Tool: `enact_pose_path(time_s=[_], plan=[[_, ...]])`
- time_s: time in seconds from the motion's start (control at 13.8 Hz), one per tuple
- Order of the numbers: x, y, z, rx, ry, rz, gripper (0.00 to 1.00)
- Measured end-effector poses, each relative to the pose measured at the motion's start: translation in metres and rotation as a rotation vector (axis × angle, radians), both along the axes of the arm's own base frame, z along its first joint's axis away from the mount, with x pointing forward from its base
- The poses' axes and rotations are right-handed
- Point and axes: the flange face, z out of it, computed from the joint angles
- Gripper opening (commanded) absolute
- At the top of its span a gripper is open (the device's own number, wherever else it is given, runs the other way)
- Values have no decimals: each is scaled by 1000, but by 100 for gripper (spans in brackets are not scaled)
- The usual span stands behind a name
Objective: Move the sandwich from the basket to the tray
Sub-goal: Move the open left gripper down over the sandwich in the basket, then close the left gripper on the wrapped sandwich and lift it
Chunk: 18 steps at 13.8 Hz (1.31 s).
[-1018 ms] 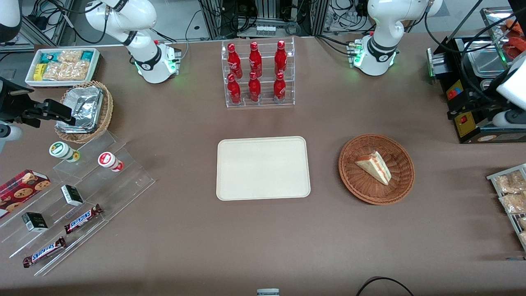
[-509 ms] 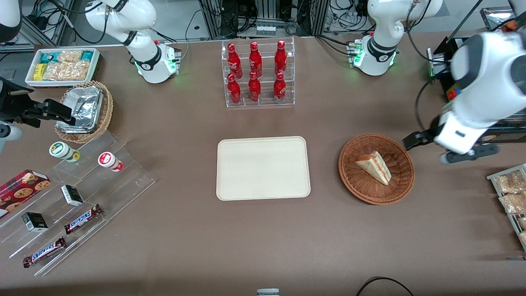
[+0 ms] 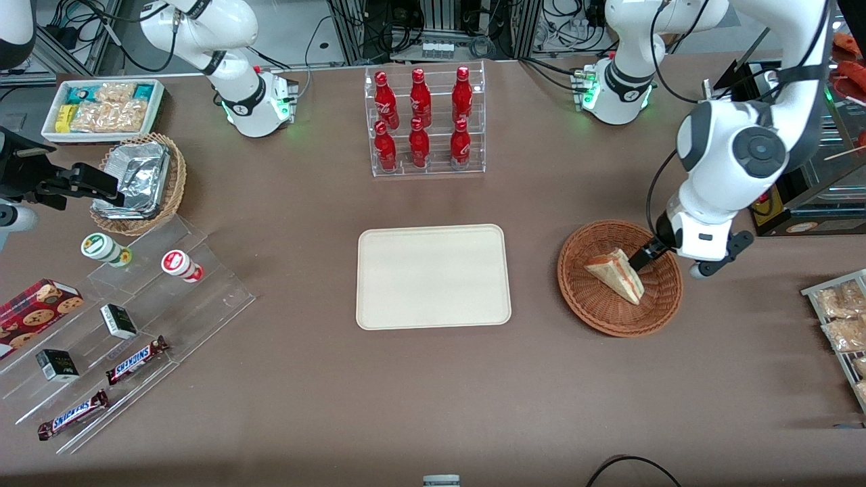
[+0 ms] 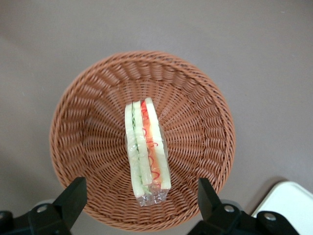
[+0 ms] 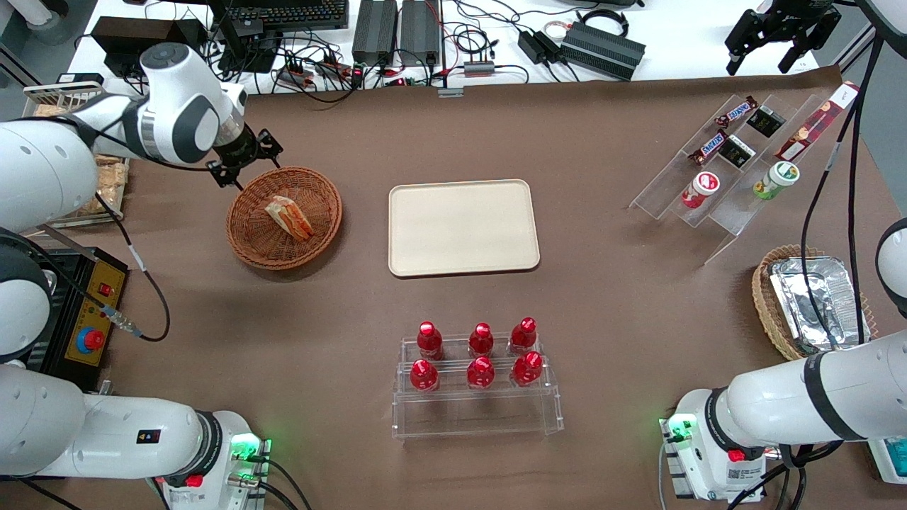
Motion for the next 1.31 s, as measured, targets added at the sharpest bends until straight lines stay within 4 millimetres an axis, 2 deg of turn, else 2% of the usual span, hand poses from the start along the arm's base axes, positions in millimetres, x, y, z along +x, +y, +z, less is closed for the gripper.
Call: enact_pose_path(time_s=[0.29, 0.8, 1.09, 1.16, 1.24, 1.31], plan=[[-7, -14, -22, -7, 15, 81, 100], [-4, -25, -67, -18, 18, 109, 100], [-5, -25, -84, -14, 44, 110, 99], [-5, -25, -87, -14, 47, 111, 94], [-4, -25, -90, -15, 45, 112, 84], [-4, -25, -93, -17, 42, 114, 50]])
